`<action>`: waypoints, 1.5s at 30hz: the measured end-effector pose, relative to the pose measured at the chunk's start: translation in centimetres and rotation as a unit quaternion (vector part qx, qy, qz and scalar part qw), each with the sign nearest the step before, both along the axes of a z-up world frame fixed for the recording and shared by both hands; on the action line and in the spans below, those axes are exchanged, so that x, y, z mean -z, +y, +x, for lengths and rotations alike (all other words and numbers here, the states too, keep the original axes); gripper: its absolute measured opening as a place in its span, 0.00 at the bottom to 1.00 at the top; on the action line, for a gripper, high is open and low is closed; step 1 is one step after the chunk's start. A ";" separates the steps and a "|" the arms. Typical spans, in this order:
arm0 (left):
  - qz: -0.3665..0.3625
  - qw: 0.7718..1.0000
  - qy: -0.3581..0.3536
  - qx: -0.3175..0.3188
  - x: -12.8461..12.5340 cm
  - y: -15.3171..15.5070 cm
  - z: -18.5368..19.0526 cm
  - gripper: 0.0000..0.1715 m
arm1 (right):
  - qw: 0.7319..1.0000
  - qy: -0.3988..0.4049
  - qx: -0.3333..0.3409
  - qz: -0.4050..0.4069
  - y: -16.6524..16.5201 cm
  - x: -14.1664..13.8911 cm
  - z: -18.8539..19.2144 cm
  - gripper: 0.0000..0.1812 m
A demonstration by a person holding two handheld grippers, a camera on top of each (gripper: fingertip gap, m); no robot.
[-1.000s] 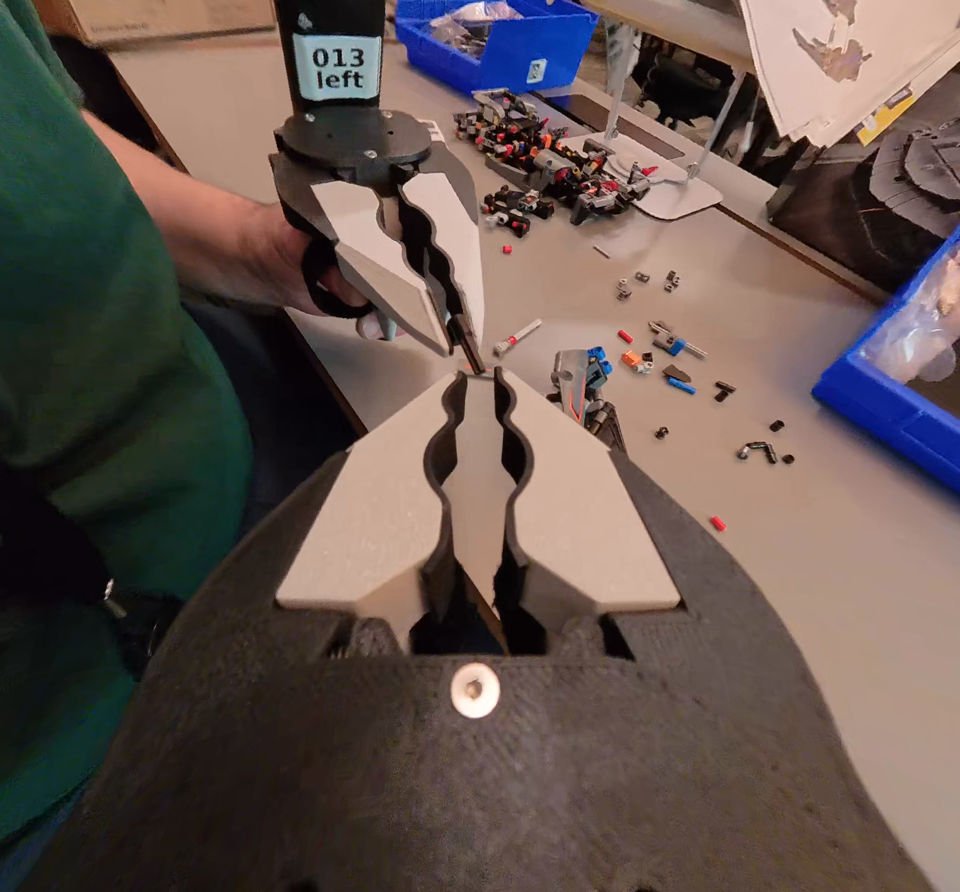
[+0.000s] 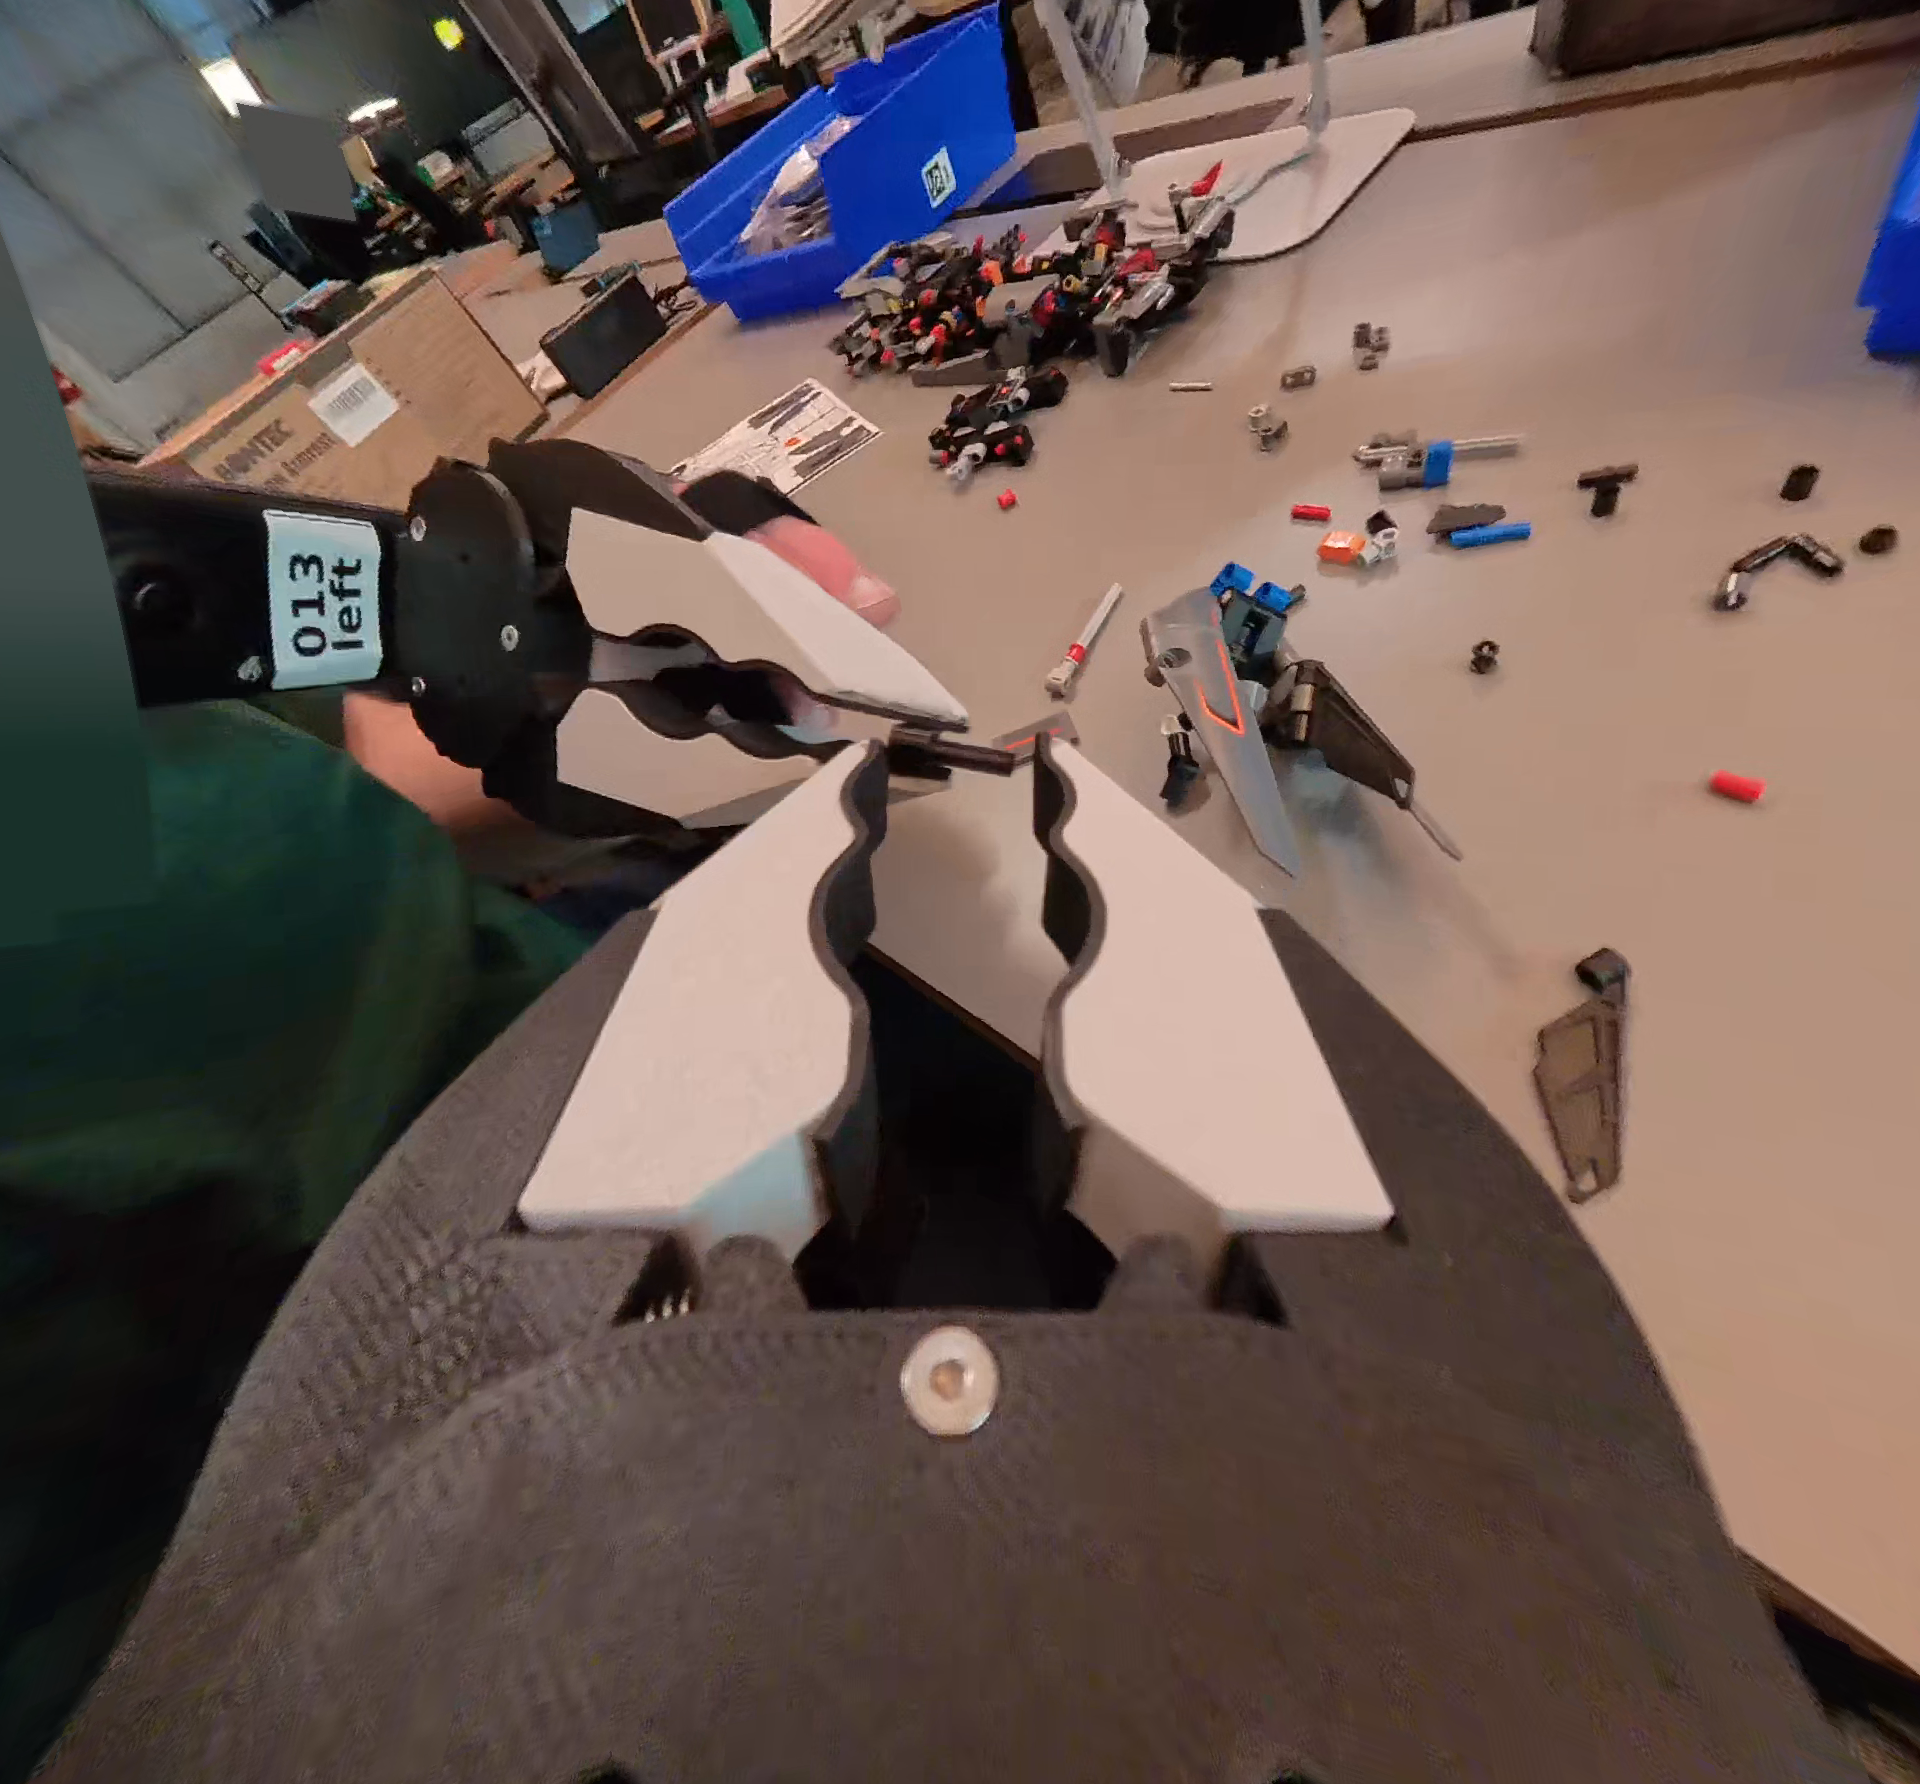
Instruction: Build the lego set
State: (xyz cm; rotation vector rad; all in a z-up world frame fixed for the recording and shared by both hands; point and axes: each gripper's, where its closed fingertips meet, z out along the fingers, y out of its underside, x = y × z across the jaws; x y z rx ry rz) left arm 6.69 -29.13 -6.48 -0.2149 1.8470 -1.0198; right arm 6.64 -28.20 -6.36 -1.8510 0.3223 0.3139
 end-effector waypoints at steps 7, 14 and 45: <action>0.027 0.999 -0.019 -0.009 0.1 0.0 0.2 0.03 | 1.000 0.010 0.012 0.002 -0.1 0.0 0.1 0.12; -0.047 0.997 0.048 0.044 -0.4 -0.6 -0.5 0.10 | 0.999 -0.040 -0.029 0.008 -0.5 -0.4 -0.1 0.12; -0.021 0.999 -0.029 -0.026 -1.6 0.4 1.4 0.03 | 0.999 0.021 0.029 0.036 0.5 -1.8 1.1 0.04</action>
